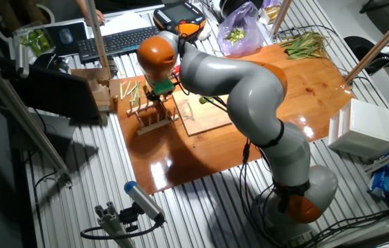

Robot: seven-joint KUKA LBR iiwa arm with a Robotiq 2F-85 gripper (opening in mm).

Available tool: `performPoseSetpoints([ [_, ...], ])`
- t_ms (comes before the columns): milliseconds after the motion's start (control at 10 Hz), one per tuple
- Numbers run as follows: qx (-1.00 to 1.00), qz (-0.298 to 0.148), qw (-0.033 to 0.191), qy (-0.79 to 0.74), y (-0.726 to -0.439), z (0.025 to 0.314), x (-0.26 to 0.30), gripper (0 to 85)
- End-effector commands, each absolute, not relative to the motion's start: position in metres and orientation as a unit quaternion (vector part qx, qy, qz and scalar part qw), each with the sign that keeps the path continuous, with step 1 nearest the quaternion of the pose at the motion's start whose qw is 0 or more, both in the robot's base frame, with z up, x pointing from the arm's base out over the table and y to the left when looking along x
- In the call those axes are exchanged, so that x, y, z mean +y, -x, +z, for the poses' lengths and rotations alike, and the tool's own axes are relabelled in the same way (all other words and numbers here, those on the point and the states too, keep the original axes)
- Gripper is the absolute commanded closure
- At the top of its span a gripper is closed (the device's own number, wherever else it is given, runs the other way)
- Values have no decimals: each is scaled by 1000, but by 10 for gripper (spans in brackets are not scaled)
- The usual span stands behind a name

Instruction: Chop the chili peppers

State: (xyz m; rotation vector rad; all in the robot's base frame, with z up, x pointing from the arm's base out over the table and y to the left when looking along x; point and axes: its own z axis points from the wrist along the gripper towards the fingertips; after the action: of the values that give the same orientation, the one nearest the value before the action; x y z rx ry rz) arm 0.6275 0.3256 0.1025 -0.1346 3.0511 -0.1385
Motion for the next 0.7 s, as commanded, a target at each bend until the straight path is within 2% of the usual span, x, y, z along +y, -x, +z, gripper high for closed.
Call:
performPoseSetpoints([
  [0,997,-46,37,47,-628,100,325,510],
  [200,997,-41,28,60,-630,96,320,510],
  [600,997,-35,25,68,-631,90,319,510],
])
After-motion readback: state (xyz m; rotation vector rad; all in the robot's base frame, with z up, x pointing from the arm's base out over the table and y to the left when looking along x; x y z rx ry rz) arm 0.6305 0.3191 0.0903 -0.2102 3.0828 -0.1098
